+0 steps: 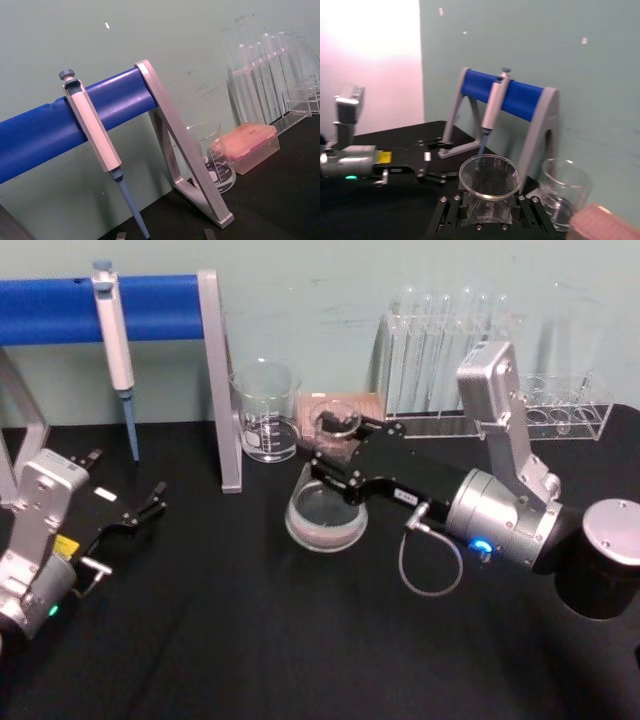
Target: Grasp the erlenmeyer flask with one hand, shake it three times, then place it back.
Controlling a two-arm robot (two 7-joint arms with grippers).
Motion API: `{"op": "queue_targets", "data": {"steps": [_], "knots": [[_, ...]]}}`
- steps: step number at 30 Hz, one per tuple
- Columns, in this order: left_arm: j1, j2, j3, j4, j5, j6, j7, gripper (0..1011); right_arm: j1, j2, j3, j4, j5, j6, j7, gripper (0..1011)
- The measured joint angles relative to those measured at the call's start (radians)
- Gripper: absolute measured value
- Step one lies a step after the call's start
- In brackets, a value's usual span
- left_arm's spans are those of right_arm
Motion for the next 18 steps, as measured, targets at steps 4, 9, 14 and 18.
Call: {"op": "queue_targets", "data": {"steps": [4, 9, 14, 18], "knots": [[0.0, 0.0, 0.0, 0.0, 0.0, 0.0, 0.0, 1001, 0.004, 0.004, -0.022, -0.005, 0.007, -0.001, 0.019, 458], [0.0, 0.0, 0.0, 0.0, 0.0, 0.0, 0.0, 1001, 0.01, 0.01, -0.053, -0.01, 0.019, -0.002, 0.046, 458], [0.0, 0.0, 0.0, 0.0, 0.0, 0.0, 0.0, 1001, 0.02, 0.012, -0.074, -0.01, 0.028, -0.005, 0.062, 458], [0.0, 0.0, 0.0, 0.0, 0.0, 0.0, 0.0, 1001, 0.03, 0.011, -0.092, -0.005, 0.034, -0.009, 0.076, 458]]}}
